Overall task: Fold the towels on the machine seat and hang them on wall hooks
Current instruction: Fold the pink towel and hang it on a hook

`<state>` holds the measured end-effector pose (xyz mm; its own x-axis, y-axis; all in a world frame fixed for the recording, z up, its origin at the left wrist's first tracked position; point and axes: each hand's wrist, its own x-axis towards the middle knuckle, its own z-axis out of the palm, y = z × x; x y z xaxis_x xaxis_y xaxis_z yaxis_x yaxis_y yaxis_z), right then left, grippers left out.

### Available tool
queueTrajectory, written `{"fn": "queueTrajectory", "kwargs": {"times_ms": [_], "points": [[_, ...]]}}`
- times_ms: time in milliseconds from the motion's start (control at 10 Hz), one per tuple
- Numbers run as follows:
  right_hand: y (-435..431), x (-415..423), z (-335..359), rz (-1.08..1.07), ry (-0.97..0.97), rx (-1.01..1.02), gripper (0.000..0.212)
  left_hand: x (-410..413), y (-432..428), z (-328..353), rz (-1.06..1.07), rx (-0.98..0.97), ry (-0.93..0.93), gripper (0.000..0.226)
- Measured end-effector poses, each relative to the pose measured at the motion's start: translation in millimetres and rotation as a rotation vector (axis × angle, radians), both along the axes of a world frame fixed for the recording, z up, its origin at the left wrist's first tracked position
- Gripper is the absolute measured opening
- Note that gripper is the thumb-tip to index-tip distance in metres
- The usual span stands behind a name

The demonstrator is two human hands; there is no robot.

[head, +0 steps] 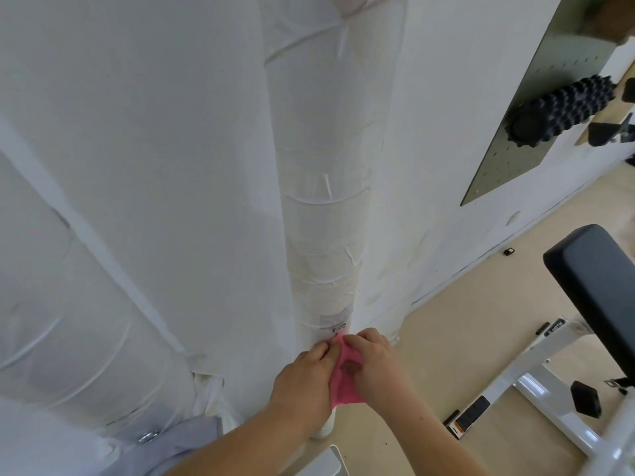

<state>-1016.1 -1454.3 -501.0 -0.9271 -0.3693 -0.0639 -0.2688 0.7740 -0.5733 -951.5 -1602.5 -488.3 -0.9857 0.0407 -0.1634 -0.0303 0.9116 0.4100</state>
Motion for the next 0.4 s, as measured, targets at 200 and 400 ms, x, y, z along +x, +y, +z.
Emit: {"fn": "queueTrajectory", "kwargs": {"times_ms": [200, 400], "points": [[-1.8, 6.0, 26.7, 0.085, -0.073, 0.210, 0.064, -0.8, -9.8, 31.7, 0.041, 0.129, -0.006, 0.055], [2.8, 6.7, 38.1, 0.065, -0.081, 0.201, 0.068, 3.8, -15.4, 51.4, 0.078, 0.202, 0.006, 0.033]]}}
